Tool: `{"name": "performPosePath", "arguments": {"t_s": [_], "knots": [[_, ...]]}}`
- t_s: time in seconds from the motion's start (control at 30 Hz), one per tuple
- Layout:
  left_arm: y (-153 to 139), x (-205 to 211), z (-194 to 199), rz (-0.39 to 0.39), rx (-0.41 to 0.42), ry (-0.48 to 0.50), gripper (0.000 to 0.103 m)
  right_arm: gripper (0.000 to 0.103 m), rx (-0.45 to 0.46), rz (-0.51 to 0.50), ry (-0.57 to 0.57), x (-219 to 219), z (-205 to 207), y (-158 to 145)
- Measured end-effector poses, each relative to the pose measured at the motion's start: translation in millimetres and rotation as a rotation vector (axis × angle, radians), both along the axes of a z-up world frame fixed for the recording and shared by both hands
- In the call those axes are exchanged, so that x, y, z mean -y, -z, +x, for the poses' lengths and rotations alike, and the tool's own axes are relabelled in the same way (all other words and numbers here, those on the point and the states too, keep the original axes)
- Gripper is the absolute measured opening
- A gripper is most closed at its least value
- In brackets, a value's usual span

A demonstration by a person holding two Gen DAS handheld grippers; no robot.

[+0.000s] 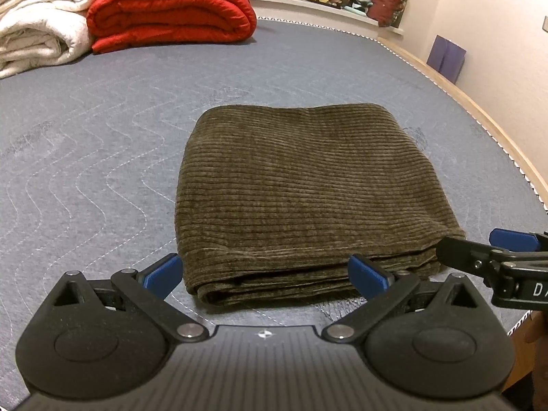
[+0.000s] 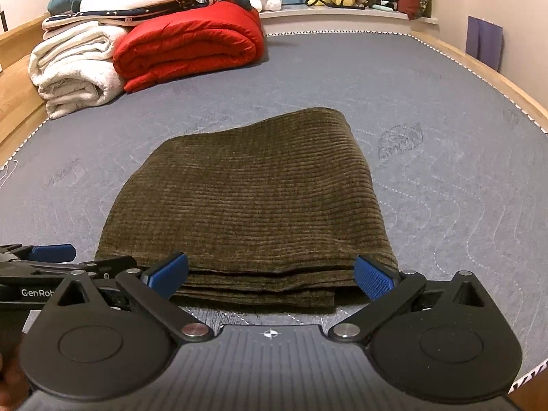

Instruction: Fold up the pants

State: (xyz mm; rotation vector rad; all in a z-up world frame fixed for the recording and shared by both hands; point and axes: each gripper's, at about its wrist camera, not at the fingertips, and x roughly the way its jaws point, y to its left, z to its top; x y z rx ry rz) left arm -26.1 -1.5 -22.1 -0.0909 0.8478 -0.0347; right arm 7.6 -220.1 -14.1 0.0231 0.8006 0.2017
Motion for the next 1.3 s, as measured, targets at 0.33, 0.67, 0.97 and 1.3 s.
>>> {"name": "performPosePath", "arguments": {"t_s": [0.33,0.67,0.97,1.3], "knots": [[-0.9,1.9,-2.6,0.0,0.004,0.006,0.103,0.102,0.0,-0.009,-0.012,-3.1,-2.4,-0.1],[-0.8,3.5,-3.0,-0.002,0.003,0.015,0.103,0.102,0.003,-0.009,-0.013,-4.0,-2.9,-0.2],[-0.6,4.3,-3.4,-0.002,0.009,0.033,0.103,0.102,0.003,-0.009,-0.015,-4.5,-3.4,0.1],[-3.8,5.6,-6.7,-0.001,0.032,0.053,0.103,0.102,0.02,-0.033,-0.008,-5.9,-3.7,1.4]]}}
